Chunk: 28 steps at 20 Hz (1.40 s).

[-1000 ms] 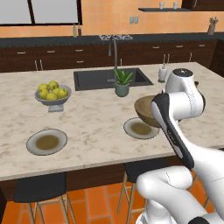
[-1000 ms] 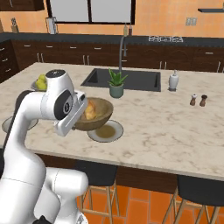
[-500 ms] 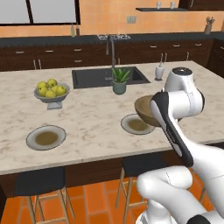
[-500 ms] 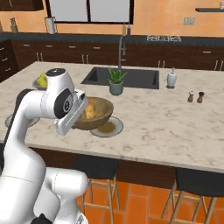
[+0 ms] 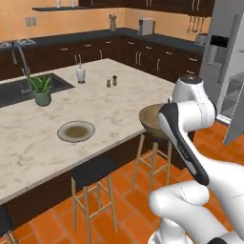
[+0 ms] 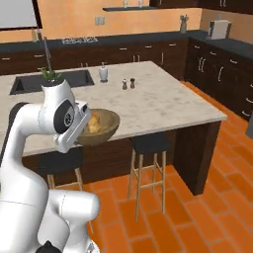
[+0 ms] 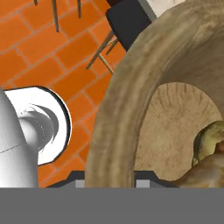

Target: Pick the chicken drumstick and potato from their plates and place them in the bowl. Then put the bowl in the fridge.

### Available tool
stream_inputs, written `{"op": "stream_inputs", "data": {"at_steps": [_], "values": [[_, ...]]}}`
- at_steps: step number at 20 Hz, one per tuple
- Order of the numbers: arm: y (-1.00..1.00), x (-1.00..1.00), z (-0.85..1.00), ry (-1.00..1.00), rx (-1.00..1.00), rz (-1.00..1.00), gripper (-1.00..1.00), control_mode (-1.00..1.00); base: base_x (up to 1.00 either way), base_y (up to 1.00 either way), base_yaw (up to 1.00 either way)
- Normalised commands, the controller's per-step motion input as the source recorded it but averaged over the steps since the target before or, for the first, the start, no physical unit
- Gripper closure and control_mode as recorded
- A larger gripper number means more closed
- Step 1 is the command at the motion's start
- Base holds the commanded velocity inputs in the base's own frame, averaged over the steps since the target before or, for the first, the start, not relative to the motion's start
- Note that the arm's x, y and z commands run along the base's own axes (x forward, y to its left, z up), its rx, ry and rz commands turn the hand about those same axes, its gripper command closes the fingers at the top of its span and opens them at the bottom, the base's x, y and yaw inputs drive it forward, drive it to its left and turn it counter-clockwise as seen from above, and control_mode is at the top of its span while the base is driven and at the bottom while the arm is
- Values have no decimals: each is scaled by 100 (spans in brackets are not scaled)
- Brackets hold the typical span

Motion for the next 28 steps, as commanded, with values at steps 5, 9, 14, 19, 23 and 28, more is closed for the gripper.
{"op": "stream_inputs", "data": {"at_steps": [5,9,14,19,23,28], "values": [[0,0,0,0,0,0,100,100,9,-2,-75],[0,0,0,0,0,0,100,100,52,-79,11],[0,0,0,0,0,0,100,100,53,-100,39],[0,0,0,0,0,0,100,100,37,-100,52],[0,0,0,0,0,0,100,100,29,-100,50],[0,0,0,0,0,0,100,100,17,-100,49]]}}
